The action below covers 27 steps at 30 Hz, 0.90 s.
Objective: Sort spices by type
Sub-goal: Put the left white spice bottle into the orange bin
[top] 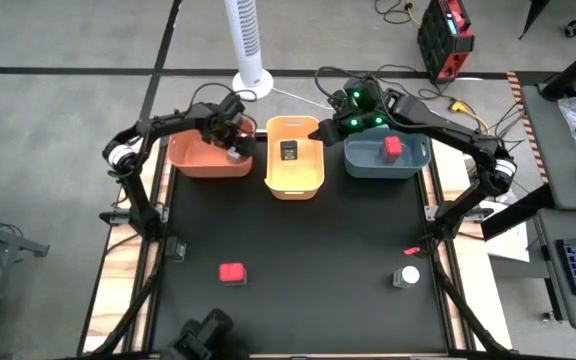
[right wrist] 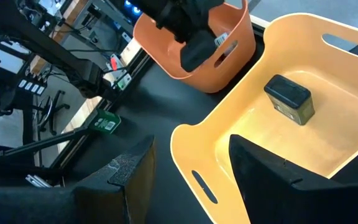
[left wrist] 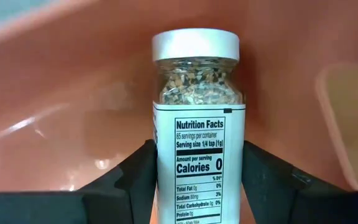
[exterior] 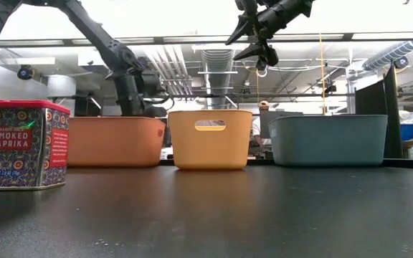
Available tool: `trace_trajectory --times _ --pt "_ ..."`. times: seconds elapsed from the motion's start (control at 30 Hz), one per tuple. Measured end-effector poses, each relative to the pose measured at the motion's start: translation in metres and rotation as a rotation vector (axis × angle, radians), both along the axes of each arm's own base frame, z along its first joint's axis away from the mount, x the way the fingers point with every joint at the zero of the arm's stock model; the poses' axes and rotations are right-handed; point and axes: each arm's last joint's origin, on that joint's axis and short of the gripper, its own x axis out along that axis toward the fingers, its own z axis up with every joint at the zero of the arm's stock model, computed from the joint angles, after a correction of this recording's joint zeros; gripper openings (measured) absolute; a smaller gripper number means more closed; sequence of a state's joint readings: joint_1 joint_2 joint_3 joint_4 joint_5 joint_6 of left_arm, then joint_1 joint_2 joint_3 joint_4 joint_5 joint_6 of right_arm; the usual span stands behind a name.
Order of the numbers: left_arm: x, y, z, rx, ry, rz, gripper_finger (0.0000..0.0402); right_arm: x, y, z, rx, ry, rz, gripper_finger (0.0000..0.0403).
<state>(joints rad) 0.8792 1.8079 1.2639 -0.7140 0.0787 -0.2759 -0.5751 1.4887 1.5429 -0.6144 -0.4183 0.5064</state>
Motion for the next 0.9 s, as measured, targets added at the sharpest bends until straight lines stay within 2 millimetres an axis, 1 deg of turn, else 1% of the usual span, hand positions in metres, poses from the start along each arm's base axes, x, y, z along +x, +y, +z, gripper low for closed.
trace_trajectory --times 0.13,0.23,0.37,0.47,0.53,0.6,0.67,0.73,0.77,0.83,0.9 --pt "0.003 0.005 0.022 0.021 0.012 -0.037 0.0178 0.000 0.000 0.000 0.000 0.000 0.000 0.0195" --pt "0.004 0.006 0.042 0.020 0.030 -0.083 0.0178 0.000 0.000 0.000 -0.004 0.000 0.002 0.0196" --pt "0.002 0.004 0.076 0.037 0.043 -0.154 0.0178 0.000 0.000 0.000 -0.024 0.001 0.015 0.0193" --pt "-0.001 -0.001 0.108 0.105 -0.008 -0.206 0.0178 0.001 0.000 0.001 -0.056 -0.006 0.033 0.0192" --pt "-0.005 -0.008 0.134 0.183 -0.107 -0.266 0.0178 0.002 -0.001 0.004 -0.107 -0.033 0.052 0.0192" --pt "-0.009 -0.018 0.161 0.281 -0.278 -0.369 0.0178 0.005 -0.003 0.009 -0.191 -0.085 0.079 0.0194" --pt "-0.012 -0.033 0.187 0.374 -0.533 -0.547 0.0178 0.009 -0.003 0.016 -0.303 -0.151 0.119 0.0196" --pt "-0.016 -0.053 0.213 0.469 -0.814 -0.742 0.0178 0.015 -0.001 0.025 -0.420 -0.228 0.152 0.0198" --pt "-0.017 -0.063 0.226 0.530 -0.928 -0.815 0.0178 0.017 0.001 0.029 -0.476 -0.266 0.168 0.0199" --pt "-0.021 -0.083 0.244 0.653 -1.053 -0.879 0.0178 0.022 0.006 0.036 -0.567 -0.328 0.198 0.0199" --pt "-0.026 -0.098 0.253 0.751 -1.107 -0.882 0.0178 0.026 0.011 0.044 -0.629 -0.388 0.211 0.0199"
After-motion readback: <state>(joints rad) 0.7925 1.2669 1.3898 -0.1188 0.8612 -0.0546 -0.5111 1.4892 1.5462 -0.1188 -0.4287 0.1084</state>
